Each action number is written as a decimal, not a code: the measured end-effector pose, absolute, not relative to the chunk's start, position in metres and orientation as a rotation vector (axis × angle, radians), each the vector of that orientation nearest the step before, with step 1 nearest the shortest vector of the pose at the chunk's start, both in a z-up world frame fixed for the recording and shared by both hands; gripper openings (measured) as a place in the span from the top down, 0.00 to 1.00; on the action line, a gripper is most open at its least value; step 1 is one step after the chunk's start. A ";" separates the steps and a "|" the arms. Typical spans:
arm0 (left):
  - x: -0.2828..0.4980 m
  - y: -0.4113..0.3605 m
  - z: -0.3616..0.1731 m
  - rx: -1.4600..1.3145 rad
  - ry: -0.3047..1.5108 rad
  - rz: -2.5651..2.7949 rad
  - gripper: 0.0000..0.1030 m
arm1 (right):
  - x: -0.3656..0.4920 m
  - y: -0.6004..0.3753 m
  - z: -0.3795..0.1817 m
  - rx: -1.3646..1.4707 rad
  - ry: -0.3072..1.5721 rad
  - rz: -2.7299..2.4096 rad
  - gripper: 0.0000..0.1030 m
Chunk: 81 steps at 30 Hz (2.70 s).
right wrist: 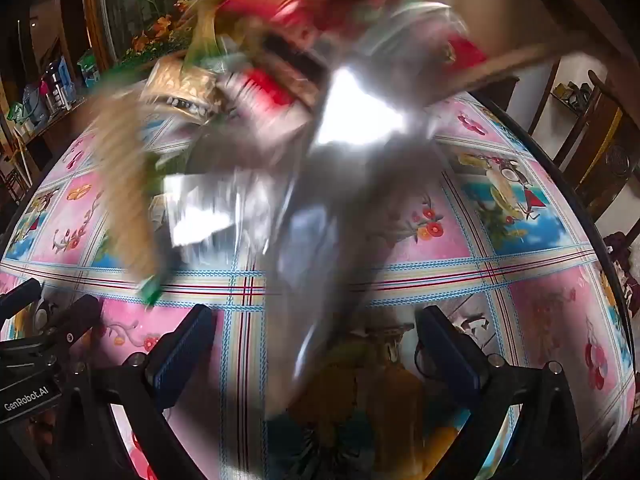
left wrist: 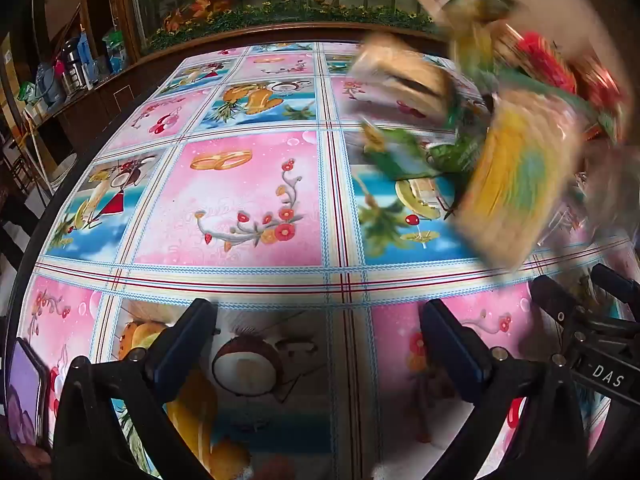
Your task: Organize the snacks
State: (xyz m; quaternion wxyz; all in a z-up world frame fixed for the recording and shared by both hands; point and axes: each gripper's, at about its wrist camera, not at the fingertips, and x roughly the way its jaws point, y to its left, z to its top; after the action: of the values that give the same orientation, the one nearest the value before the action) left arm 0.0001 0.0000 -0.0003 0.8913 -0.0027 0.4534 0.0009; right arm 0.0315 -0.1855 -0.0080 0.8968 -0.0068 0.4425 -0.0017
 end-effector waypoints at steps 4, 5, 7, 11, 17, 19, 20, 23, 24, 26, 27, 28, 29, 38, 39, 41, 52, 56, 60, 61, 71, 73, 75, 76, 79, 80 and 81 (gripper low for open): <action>0.000 0.000 0.000 -0.006 0.941 0.001 0.00 | 0.030 -0.180 -0.008 -0.016 0.917 -0.002 0.00; 0.000 0.000 0.000 -0.005 0.941 0.002 0.00 | 0.030 -0.179 -0.008 -0.016 0.918 -0.003 0.00; -0.001 0.001 0.001 -0.006 0.942 0.002 0.00 | 0.030 -0.180 -0.008 -0.016 0.918 -0.002 0.00; 0.000 -0.001 0.000 -0.006 0.942 0.001 0.00 | 0.029 -0.184 -0.008 -0.015 0.918 -0.002 0.00; 0.000 -0.001 0.000 -0.006 0.941 0.001 0.00 | 0.031 -0.186 -0.009 -0.014 0.918 -0.001 0.00; 0.000 -0.001 0.000 -0.005 0.941 0.001 0.00 | 0.031 -0.185 -0.008 -0.015 0.917 -0.002 0.01; 0.000 -0.001 0.000 -0.005 0.941 0.002 0.00 | 0.031 -0.185 -0.008 -0.015 0.918 -0.002 0.00; 0.000 -0.001 0.000 -0.006 0.941 0.001 0.00 | 0.032 -0.185 -0.008 -0.016 0.918 -0.002 0.00; 0.000 -0.001 0.000 -0.006 0.941 0.001 0.00 | 0.032 -0.185 -0.008 -0.016 0.918 -0.002 0.00; 0.000 -0.001 0.000 -0.005 0.941 0.001 0.00 | 0.032 -0.185 -0.008 -0.015 0.918 -0.002 0.00; 0.000 -0.001 0.000 -0.006 0.941 0.001 0.00 | 0.032 -0.185 -0.008 -0.015 0.918 -0.002 0.00; 0.000 -0.001 0.000 -0.006 0.941 0.001 0.00 | 0.032 -0.185 -0.008 -0.016 0.918 -0.002 0.00; 0.000 -0.001 0.000 -0.006 0.941 0.001 0.00 | 0.032 -0.185 -0.008 -0.016 0.918 -0.002 0.00; 0.000 -0.001 0.000 -0.005 0.941 0.001 0.00 | 0.032 -0.185 -0.008 -0.016 0.918 -0.001 0.00; 0.000 -0.001 0.000 -0.005 0.941 0.001 0.00 | 0.032 -0.185 -0.008 -0.016 0.918 -0.001 0.00; 0.000 -0.001 0.000 -0.005 0.942 0.001 0.00 | 0.032 -0.185 -0.008 -0.016 0.918 -0.001 0.00; 0.000 -0.001 0.000 -0.005 0.941 0.001 0.00 | 0.032 -0.185 -0.008 -0.016 0.918 -0.001 0.00; 0.000 -0.001 0.000 -0.005 0.941 0.001 0.00 | 0.032 -0.185 -0.008 -0.016 0.919 -0.004 0.00; -0.003 -0.001 0.000 -0.008 0.942 0.007 0.00 | 0.030 -0.183 -0.007 -0.001 0.920 -0.030 0.00; -0.005 -0.002 0.000 -0.003 0.942 -0.002 0.00 | 0.029 -0.182 -0.007 0.001 0.920 -0.039 0.00; -0.016 0.014 0.006 -0.082 0.961 -0.113 0.00 | 0.014 -0.184 -0.001 -0.050 1.018 0.262 0.00; -0.020 0.021 0.007 -0.104 0.960 -0.118 0.00 | 0.005 -0.186 0.001 -0.044 1.025 0.312 0.01; -0.025 0.028 0.008 -0.109 0.959 -0.135 0.01 | -0.006 -0.188 0.004 -0.045 1.013 0.348 0.03; -0.028 0.032 0.009 -0.112 0.954 -0.145 0.03 | -0.010 -0.189 0.006 -0.048 1.004 0.355 0.05; -0.036 0.047 0.011 -0.157 0.942 -0.158 0.15 | -0.016 -0.192 0.009 -0.058 0.988 0.355 0.16; -0.037 0.052 0.011 -0.182 0.935 -0.155 0.19 | -0.015 -0.193 0.010 -0.057 0.983 0.351 0.24; -0.038 0.054 0.011 -0.197 0.928 -0.152 0.20 | -0.013 -0.194 0.010 -0.050 0.979 0.345 0.27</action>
State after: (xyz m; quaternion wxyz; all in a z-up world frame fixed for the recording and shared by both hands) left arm -0.0382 0.0544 0.0115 0.8867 -0.0948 0.4466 -0.0731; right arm -0.0126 -0.1943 0.0102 0.8679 -0.0241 0.4678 0.1650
